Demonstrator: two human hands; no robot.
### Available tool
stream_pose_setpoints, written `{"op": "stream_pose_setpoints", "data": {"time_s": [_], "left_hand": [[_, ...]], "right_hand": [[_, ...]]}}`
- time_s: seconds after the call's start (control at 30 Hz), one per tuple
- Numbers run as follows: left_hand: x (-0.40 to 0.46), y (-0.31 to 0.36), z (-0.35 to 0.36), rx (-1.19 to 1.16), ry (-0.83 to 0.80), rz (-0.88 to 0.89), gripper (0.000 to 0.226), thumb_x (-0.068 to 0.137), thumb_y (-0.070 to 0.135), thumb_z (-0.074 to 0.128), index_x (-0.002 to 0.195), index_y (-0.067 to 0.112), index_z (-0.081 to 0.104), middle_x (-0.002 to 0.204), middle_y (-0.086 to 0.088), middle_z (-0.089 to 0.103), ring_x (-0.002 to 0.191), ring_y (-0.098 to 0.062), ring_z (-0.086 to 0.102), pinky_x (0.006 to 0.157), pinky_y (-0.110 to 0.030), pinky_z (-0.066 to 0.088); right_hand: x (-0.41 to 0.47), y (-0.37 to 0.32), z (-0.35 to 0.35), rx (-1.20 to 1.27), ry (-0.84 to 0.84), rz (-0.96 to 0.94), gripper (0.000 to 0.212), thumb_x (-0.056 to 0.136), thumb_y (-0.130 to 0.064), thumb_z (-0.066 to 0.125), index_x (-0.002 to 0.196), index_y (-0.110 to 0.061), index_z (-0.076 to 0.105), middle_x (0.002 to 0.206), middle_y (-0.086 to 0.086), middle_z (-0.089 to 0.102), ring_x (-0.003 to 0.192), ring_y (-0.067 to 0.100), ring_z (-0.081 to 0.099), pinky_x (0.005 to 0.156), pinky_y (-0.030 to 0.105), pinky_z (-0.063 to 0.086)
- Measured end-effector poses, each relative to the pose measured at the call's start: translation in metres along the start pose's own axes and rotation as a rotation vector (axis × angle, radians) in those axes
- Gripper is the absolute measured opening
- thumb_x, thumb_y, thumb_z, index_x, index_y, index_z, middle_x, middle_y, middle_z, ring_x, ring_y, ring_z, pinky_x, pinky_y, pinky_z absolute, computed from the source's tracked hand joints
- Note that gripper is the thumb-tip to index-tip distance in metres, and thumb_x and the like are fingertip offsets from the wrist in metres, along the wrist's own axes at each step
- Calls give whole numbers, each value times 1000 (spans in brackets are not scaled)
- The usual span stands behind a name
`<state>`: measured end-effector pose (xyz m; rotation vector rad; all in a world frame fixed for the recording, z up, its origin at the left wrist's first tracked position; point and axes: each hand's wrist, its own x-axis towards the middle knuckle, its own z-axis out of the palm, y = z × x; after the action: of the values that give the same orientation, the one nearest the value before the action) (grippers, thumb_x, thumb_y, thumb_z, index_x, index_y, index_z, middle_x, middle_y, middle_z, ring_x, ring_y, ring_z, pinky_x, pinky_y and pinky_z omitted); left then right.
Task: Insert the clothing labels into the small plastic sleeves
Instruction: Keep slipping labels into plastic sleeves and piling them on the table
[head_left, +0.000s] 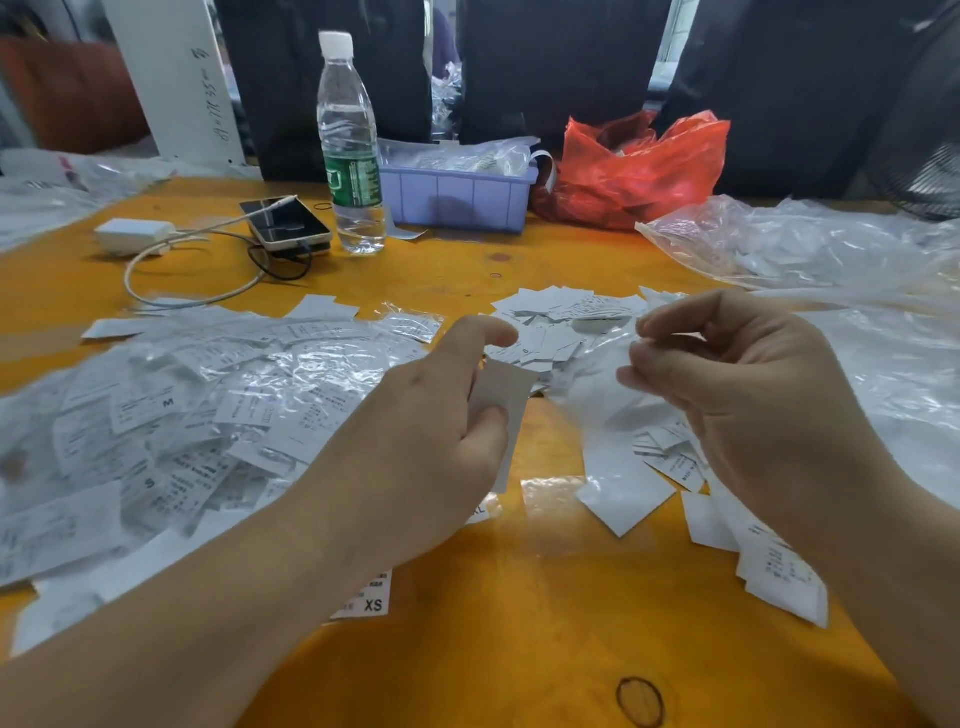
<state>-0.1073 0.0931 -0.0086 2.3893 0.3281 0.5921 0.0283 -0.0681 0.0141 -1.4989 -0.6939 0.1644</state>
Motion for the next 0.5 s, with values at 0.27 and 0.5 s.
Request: {"op": "stream_pose_setpoints", "data": {"time_s": [0.27, 0.5], "left_hand": [[1, -3, -2, -7, 35, 7, 39, 93, 25, 53, 118, 53, 40, 77, 8, 58, 70, -7, 58, 60, -27, 48], [0, -3, -4, -11, 10, -1, 38, 93, 24, 52, 116, 52, 41, 77, 6, 60, 63, -11, 56, 55, -28, 47]], "right_hand": [[-2, 2, 8, 111, -158, 166, 26, 72, 8, 71, 68, -18, 73, 74, 2, 70, 73, 18, 69, 70, 26, 56], [-8, -4, 9, 310, -277, 287, 20, 59, 7, 66, 78, 1, 65, 73, 12, 64, 61, 18, 67, 55, 20, 54]]}}
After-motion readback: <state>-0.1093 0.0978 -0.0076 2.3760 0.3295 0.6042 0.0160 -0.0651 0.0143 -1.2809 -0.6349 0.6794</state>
